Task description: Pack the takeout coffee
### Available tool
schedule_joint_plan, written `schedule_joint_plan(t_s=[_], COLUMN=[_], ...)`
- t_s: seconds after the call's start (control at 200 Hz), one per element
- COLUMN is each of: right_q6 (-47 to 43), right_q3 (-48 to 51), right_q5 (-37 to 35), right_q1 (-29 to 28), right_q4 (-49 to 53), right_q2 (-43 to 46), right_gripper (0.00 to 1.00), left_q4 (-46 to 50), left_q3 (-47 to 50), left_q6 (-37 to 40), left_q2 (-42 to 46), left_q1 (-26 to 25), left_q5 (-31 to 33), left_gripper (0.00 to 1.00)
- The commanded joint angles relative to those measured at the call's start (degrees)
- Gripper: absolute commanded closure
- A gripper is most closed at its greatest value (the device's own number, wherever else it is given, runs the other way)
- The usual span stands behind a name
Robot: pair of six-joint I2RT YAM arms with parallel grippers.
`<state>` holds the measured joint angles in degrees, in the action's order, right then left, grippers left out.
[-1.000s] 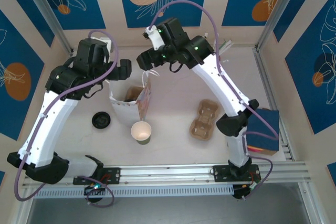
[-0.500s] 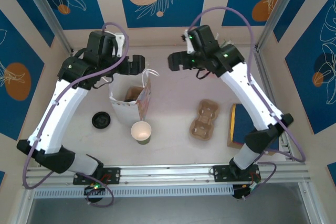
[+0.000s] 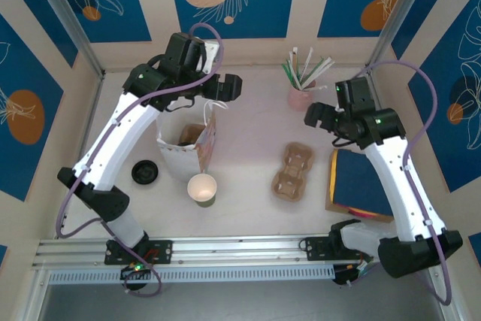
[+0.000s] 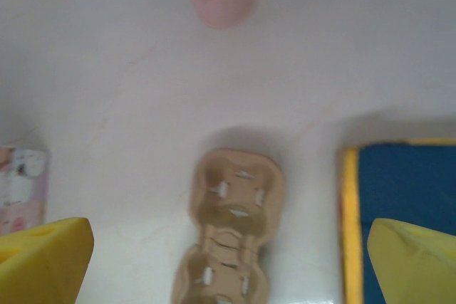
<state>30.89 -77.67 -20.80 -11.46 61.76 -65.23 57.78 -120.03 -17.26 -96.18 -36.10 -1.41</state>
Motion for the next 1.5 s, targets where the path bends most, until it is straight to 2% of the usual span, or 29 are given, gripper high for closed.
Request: schedule_joint_plan(t_s=[0.0, 0.33, 0.49, 1.08, 1.495], right_q6=[2.1, 1.0, 1.1, 5.3, 6.5], right_q3=[4.9, 19.4, 23.7, 26.8, 28.1], right_q5=[1.3, 6.5, 7.6, 11.7, 6.7], right_q1=[4.1, 19.2, 23.9, 32.4, 36.2], right_q4=[2.6, -0.2, -2.7, -5.9, -7.4], right_q2=[2.9, 6.1, 6.0, -2.3, -8.3], right_gripper=[0.01, 0.01, 0.01, 0.01, 0.01], left_q4=[-0.5, -0.6, -0.3, 1.6, 2.4], left_q3=[-2.3, -2.0, -1.7, -0.8, 1.4], left_q6=[1.3, 1.6, 1.9, 3.3, 4.6], left_q2=[-0.9, -1.3, -1.1, 0.3, 2.4], left_q1=[-0.6, -0.7, -0.7, -0.8, -0.8], left_q5=[-2.0, -3.5, -4.7, -2.5, -0.8], left_gripper=[0.0, 0.0, 0.0, 0.0, 0.0])
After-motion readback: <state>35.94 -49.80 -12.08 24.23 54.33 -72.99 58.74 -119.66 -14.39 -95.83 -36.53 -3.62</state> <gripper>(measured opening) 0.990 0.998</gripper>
